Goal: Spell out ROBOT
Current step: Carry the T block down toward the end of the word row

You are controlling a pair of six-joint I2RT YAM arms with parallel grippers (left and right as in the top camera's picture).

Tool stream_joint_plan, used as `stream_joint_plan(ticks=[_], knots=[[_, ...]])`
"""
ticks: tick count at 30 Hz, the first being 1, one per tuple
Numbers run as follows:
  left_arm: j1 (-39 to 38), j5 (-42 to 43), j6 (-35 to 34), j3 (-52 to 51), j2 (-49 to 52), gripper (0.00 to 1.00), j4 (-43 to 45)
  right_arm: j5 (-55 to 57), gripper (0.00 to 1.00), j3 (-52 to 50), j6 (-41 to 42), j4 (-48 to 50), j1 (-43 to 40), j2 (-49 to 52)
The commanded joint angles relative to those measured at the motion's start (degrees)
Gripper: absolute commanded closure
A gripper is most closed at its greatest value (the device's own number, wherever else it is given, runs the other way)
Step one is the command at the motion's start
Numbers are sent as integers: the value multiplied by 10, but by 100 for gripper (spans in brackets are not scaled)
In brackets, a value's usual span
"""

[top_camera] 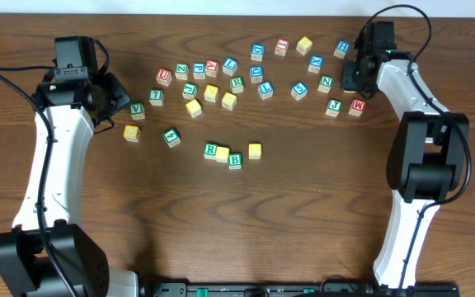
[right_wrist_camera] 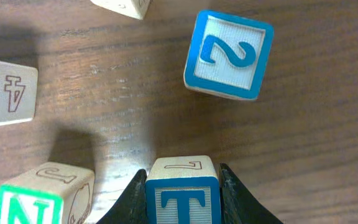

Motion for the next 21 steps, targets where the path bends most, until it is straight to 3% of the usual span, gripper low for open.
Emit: stream_joint_plan(ticks=[1,10,21], knots=[[0,-7,8,0,7,44,1,-8,77,2,8,-5,-4,-70],[0,-7,8,0,7,44,1,-111,78,2,29,-87,21,-167],[0,-7,8,0,7,44,1,-150,80,-10,45,-186,120,-147]])
